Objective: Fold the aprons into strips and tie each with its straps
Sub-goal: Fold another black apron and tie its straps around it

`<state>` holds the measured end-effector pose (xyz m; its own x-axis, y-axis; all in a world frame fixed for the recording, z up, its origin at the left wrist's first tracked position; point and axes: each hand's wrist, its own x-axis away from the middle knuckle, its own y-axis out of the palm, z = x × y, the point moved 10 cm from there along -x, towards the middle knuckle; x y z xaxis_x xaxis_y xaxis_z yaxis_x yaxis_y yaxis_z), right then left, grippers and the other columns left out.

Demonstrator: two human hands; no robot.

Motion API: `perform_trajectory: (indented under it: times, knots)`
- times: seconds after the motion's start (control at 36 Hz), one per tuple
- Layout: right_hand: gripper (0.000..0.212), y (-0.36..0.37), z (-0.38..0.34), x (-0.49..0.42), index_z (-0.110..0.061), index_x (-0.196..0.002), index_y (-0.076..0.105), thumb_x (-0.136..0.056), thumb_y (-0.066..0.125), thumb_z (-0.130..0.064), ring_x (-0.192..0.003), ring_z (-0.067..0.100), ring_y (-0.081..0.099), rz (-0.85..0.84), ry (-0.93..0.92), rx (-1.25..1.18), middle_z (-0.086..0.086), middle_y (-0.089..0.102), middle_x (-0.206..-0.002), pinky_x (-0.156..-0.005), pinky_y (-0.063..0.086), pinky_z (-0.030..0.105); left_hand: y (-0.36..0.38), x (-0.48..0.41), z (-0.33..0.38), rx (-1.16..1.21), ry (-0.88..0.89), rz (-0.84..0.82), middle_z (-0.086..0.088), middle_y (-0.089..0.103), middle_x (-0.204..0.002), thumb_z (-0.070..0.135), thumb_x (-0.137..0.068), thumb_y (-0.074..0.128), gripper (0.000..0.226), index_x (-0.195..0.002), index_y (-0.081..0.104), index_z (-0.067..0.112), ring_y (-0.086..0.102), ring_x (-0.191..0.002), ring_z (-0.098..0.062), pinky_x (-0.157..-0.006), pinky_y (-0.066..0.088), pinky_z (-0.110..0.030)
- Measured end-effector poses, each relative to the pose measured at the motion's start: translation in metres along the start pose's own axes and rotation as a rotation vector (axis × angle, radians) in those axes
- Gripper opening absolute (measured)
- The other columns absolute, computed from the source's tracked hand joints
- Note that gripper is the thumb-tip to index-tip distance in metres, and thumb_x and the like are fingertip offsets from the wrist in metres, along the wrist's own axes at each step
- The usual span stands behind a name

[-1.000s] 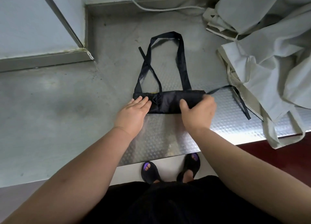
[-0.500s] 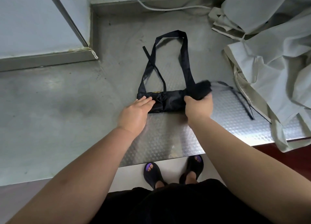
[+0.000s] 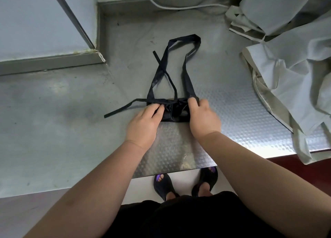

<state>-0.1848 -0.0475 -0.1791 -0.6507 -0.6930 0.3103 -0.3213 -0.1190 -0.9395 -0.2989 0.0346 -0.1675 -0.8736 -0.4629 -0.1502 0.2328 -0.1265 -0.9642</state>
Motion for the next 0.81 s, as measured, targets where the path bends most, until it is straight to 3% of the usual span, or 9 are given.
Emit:
perform_trajectory:
  times: [0.08,0.17,0.25,0.31,0.39,0.44,0.53,0.64,0.81]
  knots:
    - [0.038,0.000,-0.013,0.000,-0.014,-0.126,0.035,-0.091,0.037,-0.001,-0.072,0.027,0.044,0.013,-0.069,0.134,0.013,0.042,-0.111,-0.060,0.035,0.034,0.001,-0.006,0.002,-0.063,-0.008,-0.033,-0.008,0.067,-0.107,0.008,-0.072,0.033,0.052,-0.111,0.067,0.005,0.060,-0.093,-0.024,-0.060,0.055,-0.029]
    - [0.035,0.001,-0.022,-0.003,-0.010,-0.126,0.037,-0.091,0.040,-0.004,-0.094,0.030,0.054,-0.034,-0.144,0.223,0.013,0.042,-0.116,-0.070,0.037,0.035,0.003,-0.010,0.002,-0.098,-0.047,-0.119,-0.005,0.063,-0.114,0.012,-0.076,0.032,0.055,-0.123,0.062,0.011,0.050,-0.101,-0.021,-0.066,0.056,-0.031]
    - [0.042,-0.001,-0.026,-0.005,-0.011,-0.126,0.041,-0.087,0.051,-0.020,-0.109,0.029,0.049,-0.154,-0.262,0.238,0.010,0.041,-0.120,-0.086,0.041,0.035,0.010,-0.015,0.003,-0.127,-0.046,-0.279,-0.001,0.046,-0.131,0.032,-0.085,0.029,0.060,-0.142,0.041,0.019,0.041,-0.119,-0.022,-0.094,0.033,-0.034]
    - [0.039,-0.004,-0.031,-0.003,-0.013,-0.118,0.050,-0.085,0.052,-0.034,-0.111,0.027,0.047,-0.261,-0.307,0.083,0.008,0.044,-0.115,-0.091,0.041,0.035,0.006,-0.022,0.005,-0.078,-0.058,-0.259,-0.001,0.049,-0.124,0.045,-0.082,0.019,0.067,-0.135,0.050,0.019,0.040,-0.117,-0.024,-0.092,0.020,-0.031]
    - [0.015,-0.015,-0.039,-0.006,-0.019,-0.086,0.056,-0.092,0.048,-0.030,-0.105,0.027,0.052,-0.245,-0.313,-0.242,0.006,0.052,-0.096,-0.076,0.035,0.026,0.004,-0.036,-0.001,0.235,-0.164,-0.209,-0.009,0.055,-0.113,0.041,-0.094,0.041,0.044,-0.114,0.065,0.009,0.049,-0.108,-0.029,-0.093,0.031,-0.028]
    - [0.017,-0.011,-0.034,-0.009,-0.018,-0.107,0.056,-0.094,0.049,-0.026,-0.105,0.028,0.054,-0.233,-0.255,-0.339,0.009,0.059,-0.103,-0.073,0.033,0.023,0.008,-0.037,-0.006,0.367,-0.231,-0.240,-0.010,0.050,-0.121,0.030,-0.094,0.054,0.034,-0.120,0.059,0.008,0.054,-0.106,-0.026,-0.090,0.035,-0.023]
    - [0.053,-0.001,-0.025,-0.013,-0.017,-0.142,0.035,-0.093,0.053,-0.020,-0.109,0.025,0.053,-0.251,-0.191,-0.438,0.009,0.057,-0.118,-0.074,0.031,0.018,0.013,-0.035,-0.007,0.453,-0.297,-0.273,-0.005,0.040,-0.129,0.023,-0.091,0.058,0.045,-0.134,0.046,0.012,0.054,-0.106,-0.021,-0.088,0.036,-0.017]
    - [0.048,0.004,-0.023,-0.018,-0.019,-0.138,0.046,-0.090,0.053,-0.014,-0.080,0.014,0.051,-0.262,-0.152,-0.599,-0.006,0.054,-0.084,-0.059,0.035,0.015,0.029,-0.035,-0.007,0.537,-0.393,-0.321,-0.002,0.033,-0.136,0.019,-0.093,0.054,0.049,-0.140,0.043,0.013,0.048,-0.114,-0.022,-0.103,0.037,-0.028]
    - [0.032,0.006,-0.012,-0.025,-0.018,-0.124,0.057,-0.093,0.054,-0.020,-0.085,0.012,0.049,-0.156,-0.078,-0.645,-0.001,0.057,-0.094,-0.070,0.035,0.018,0.031,-0.041,-0.014,0.613,-0.474,-0.277,0.002,0.036,-0.114,0.024,-0.091,0.058,0.013,-0.100,0.054,0.015,0.048,-0.081,-0.018,-0.081,0.041,-0.026]
